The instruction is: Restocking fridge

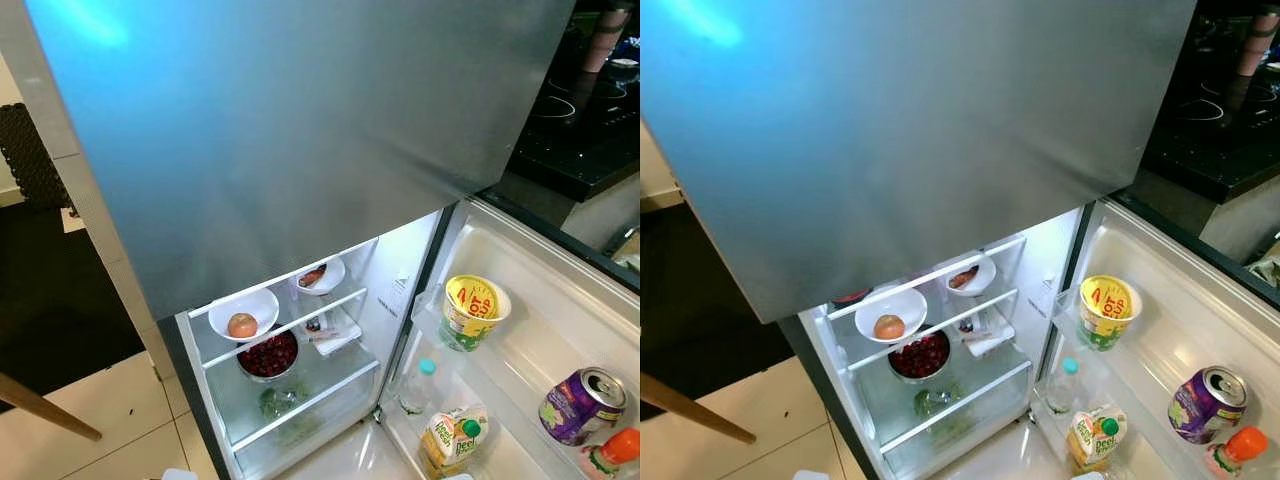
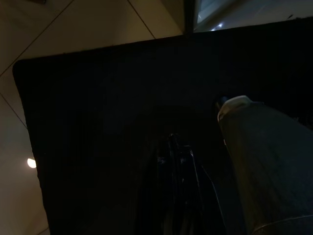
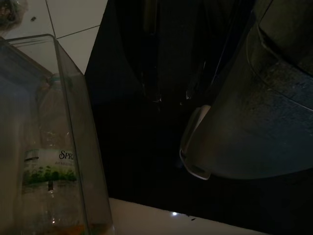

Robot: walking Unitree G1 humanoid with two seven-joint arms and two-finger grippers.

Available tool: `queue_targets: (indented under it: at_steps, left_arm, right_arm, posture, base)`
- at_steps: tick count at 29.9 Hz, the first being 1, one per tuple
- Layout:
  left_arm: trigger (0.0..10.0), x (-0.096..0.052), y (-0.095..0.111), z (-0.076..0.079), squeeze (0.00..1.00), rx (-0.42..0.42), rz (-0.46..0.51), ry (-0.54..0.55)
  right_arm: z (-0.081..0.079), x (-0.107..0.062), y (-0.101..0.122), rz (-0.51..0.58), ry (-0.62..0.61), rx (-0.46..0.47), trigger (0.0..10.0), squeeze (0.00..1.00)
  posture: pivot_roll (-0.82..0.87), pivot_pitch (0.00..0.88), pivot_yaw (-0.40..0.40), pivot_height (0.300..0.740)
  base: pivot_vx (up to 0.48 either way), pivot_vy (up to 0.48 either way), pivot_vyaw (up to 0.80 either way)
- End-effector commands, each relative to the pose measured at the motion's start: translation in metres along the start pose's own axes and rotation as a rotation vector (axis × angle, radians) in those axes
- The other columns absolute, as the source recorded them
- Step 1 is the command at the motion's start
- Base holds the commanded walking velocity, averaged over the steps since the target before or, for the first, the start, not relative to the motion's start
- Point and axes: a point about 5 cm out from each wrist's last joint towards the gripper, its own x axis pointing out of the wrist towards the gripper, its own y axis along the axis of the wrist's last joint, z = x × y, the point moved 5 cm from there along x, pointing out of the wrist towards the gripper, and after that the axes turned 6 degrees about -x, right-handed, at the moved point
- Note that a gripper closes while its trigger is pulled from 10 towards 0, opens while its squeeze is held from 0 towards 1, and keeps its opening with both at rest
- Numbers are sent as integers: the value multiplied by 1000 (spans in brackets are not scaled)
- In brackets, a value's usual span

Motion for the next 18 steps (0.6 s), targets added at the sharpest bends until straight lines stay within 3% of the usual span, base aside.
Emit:
queue_targets:
  at_steps: [1,18]
  left_arm:
    - [10000,-1,-7,0,0,-17,-26,5]
    - [10000,-2,-16,-2,0,-15,-50,9]
  right_arm:
    - [-5,1,2,-4,12,-3,10000,0]
    - [-7,1,-4,-26,25,-27,10000,0]
  posture:
    - [-43,9,1,740]
    - [-44,1,1,740]
  base:
    - [-244,0,0]
    - [-290,0,0]
